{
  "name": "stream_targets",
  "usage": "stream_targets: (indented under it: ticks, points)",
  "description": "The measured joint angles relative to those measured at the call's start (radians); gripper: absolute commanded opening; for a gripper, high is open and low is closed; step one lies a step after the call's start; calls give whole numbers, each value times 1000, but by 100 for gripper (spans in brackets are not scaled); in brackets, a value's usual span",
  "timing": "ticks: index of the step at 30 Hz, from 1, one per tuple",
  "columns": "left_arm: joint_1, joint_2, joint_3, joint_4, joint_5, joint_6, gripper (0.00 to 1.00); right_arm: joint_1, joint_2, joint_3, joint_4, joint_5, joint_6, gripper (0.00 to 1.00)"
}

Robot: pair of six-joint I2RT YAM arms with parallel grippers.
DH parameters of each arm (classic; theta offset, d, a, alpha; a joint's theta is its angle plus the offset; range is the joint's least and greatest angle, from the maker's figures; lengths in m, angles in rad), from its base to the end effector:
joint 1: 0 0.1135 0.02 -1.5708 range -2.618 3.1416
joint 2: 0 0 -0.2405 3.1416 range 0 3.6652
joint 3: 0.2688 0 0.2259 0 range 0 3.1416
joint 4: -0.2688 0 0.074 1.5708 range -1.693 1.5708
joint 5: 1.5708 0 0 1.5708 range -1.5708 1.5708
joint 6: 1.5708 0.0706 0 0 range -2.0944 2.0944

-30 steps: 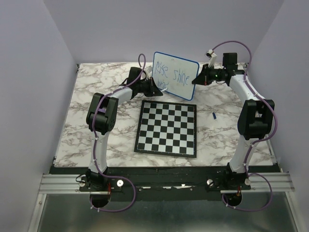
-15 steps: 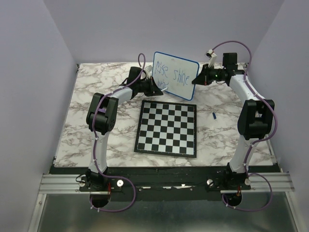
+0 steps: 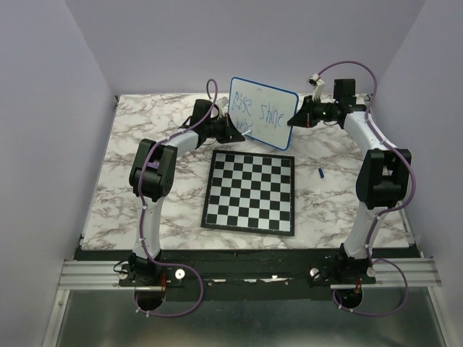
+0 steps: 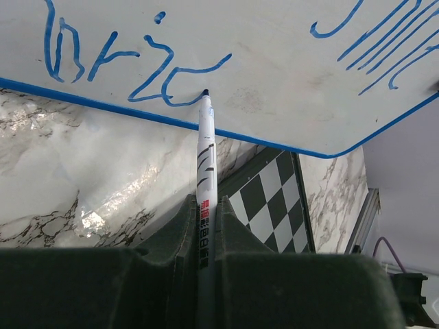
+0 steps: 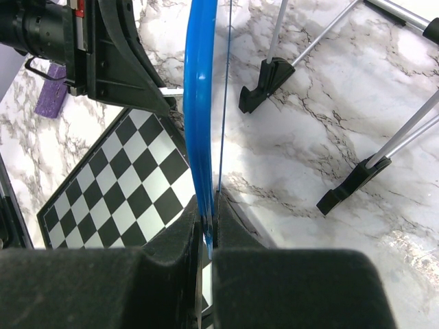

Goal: Write a sentence on the whiteboard

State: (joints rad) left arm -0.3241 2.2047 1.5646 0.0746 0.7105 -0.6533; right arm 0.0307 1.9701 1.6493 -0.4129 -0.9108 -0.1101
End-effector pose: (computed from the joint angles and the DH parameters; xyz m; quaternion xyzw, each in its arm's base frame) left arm 0.4409 -0.1967 0.1570 0.0307 0.8379 -0.4812 0.2557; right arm 0.4243 0.0688 0.2448 -0.2360 0.8060 0.3870 0.3807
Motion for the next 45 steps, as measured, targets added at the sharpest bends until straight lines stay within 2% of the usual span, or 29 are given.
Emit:
stream_targets:
  ticks: [25, 45]
  points:
    - [2, -6, 0, 24, -19, -7, 0, 0, 0, 0, 0, 0, 0, 0]
    - [2, 0, 15, -101, -17, 61, 0, 0, 0, 0, 0, -1, 1, 0]
